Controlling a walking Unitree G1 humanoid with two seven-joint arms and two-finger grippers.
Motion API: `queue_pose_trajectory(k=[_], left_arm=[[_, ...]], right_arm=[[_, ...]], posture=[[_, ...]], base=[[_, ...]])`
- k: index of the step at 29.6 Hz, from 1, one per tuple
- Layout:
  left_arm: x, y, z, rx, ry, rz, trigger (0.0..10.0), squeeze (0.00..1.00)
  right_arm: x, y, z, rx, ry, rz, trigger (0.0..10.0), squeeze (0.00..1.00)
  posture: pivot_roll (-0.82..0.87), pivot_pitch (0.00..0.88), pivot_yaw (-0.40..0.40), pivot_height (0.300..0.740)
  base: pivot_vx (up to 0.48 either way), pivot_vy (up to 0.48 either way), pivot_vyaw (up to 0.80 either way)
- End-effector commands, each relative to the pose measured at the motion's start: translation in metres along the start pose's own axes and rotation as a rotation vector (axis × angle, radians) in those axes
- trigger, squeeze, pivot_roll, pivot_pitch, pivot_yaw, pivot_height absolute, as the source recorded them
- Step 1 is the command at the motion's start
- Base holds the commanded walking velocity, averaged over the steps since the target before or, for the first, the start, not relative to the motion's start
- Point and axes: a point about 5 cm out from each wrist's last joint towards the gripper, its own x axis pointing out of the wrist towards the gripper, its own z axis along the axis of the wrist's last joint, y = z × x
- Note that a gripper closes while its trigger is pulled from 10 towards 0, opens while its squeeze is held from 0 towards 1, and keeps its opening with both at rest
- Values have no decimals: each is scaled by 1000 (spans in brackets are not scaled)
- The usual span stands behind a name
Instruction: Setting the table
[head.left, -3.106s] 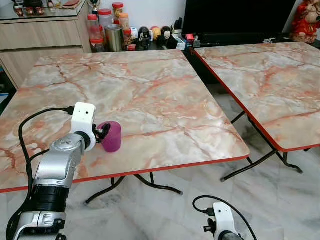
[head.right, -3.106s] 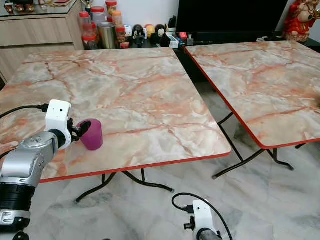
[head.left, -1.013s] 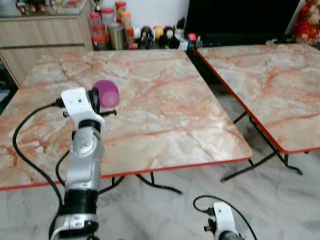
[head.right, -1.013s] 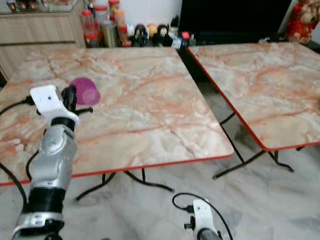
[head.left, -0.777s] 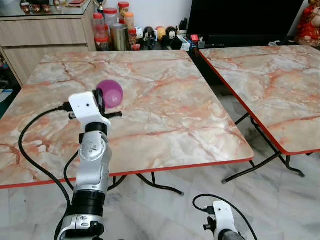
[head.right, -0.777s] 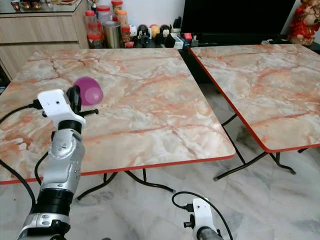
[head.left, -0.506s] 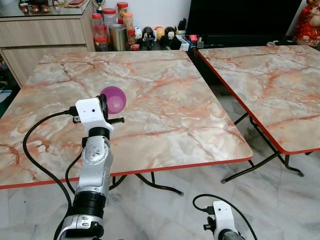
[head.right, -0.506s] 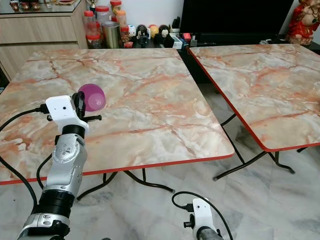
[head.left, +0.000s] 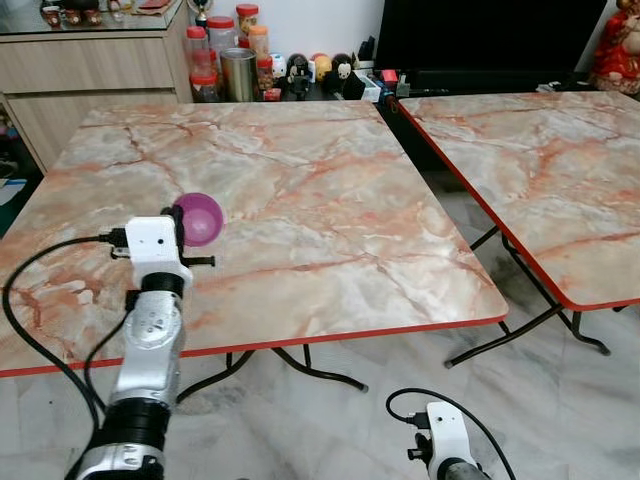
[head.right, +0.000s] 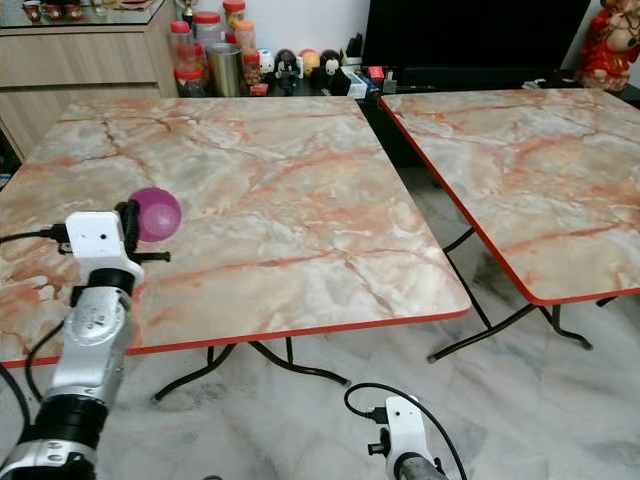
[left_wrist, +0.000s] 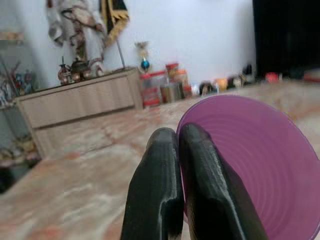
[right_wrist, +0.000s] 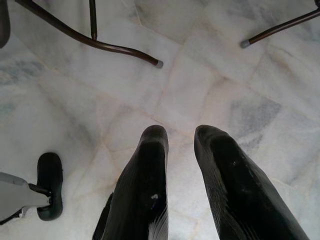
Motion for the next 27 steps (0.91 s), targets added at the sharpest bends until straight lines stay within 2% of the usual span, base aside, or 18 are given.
queue_pose_trajectory(k=[1,3,5,7,11,14,17,27], left_arm=[[-7,10,-10,26,37,-3,10000,0],[-9,20,-14,52,49,8,10000,0],[-11,19,-14,33,48,11,10000,0],[-12,16,-14,17,47,7,10000,0],[-26,0,-25,-18,79,-14,10000,0],[-27,-3,-27,-38,84,1,10000,0],[-27,-5,-27,-57,87,33,10000,0],[-20,-9,-21,-75,67,33,10000,0]], right_arm=[[0,-3,3,5,-10,-7,10000,0],[0,-4,3,4,-11,-7,10000,0],[0,-4,2,1,-10,-5,10000,0],[0,-4,2,-2,-9,-4,10000,0],[0,-3,3,-5,-12,0,10000,0],[0,-4,4,-5,-14,0,10000,0],[0,-6,2,-8,-11,0,10000,0],[0,-5,0,-6,-6,2,10000,0]], posture=[[34,0,-60,701],[43,0,-65,701],[48,0,-67,701],[49,0,-69,701],[34,0,-65,701],[33,0,-66,701],[33,0,-69,701],[27,0,-57,701]], base=[[0,0,0],[0,0,0],[0,0,0],[0,0,0],[0,0,0],[0,-176,0],[0,-305,0],[0,-330,0]])
